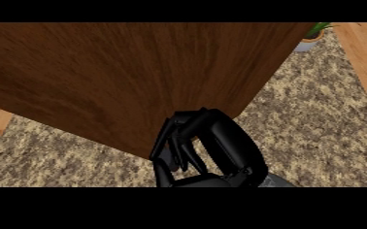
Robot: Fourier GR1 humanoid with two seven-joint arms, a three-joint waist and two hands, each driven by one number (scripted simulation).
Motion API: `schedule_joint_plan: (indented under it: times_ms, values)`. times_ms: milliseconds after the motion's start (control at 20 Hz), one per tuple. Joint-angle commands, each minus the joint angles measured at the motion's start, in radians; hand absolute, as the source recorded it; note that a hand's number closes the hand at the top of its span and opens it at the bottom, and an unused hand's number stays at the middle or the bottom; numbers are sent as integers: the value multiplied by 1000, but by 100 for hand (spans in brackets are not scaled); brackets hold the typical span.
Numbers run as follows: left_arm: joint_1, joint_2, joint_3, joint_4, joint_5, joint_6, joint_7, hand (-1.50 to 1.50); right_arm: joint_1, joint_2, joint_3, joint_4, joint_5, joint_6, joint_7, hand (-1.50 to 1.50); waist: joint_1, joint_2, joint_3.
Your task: Pick up the bottled water, place it into the cabinet and close the cabinet
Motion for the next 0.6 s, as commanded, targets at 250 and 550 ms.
schedule_joint_plan:
  times_ms: [250, 550]
  values:
    - [85, -54, 122, 37, 70, -150, 12, -150, -255, -2, -274, 301, -189, 115, -72, 150, -14, -2, 1]
    - [92, -77, 180, -24, 139, -147, 70, -150, -369, -48, -364, 450, -257, 216, -45, 150, -22, -2, 2]
